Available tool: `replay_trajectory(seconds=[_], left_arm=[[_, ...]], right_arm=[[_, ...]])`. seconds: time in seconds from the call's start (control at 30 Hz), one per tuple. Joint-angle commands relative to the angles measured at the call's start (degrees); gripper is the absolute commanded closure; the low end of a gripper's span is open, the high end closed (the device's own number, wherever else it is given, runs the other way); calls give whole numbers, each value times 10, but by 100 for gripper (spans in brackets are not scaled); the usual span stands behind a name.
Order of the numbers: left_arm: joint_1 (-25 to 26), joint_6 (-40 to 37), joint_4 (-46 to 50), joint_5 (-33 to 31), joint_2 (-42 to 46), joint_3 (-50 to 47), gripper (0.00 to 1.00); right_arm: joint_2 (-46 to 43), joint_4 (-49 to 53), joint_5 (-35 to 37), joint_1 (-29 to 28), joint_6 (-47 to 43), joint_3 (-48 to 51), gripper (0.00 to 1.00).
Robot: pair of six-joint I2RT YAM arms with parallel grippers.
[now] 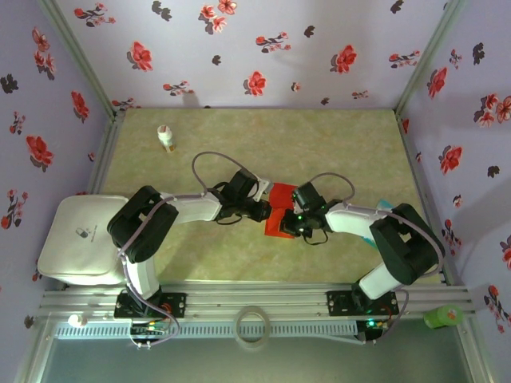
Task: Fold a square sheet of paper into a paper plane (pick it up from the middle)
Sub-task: Fold the triangle a second time at the center of the table.
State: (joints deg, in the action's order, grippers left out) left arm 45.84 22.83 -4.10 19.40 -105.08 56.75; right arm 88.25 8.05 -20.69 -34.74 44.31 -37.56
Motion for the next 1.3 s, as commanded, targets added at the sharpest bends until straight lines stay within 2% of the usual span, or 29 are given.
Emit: replay_trajectory(seconds=[0.0,1.27], left_arm=[[-5,-11,3,10,-19,16,100],[-5,-32,73,-45,-59,71,100]], right_arm=[[20,71,17,5,-36,2,95],[30,68,12,13,-40,-2,95]])
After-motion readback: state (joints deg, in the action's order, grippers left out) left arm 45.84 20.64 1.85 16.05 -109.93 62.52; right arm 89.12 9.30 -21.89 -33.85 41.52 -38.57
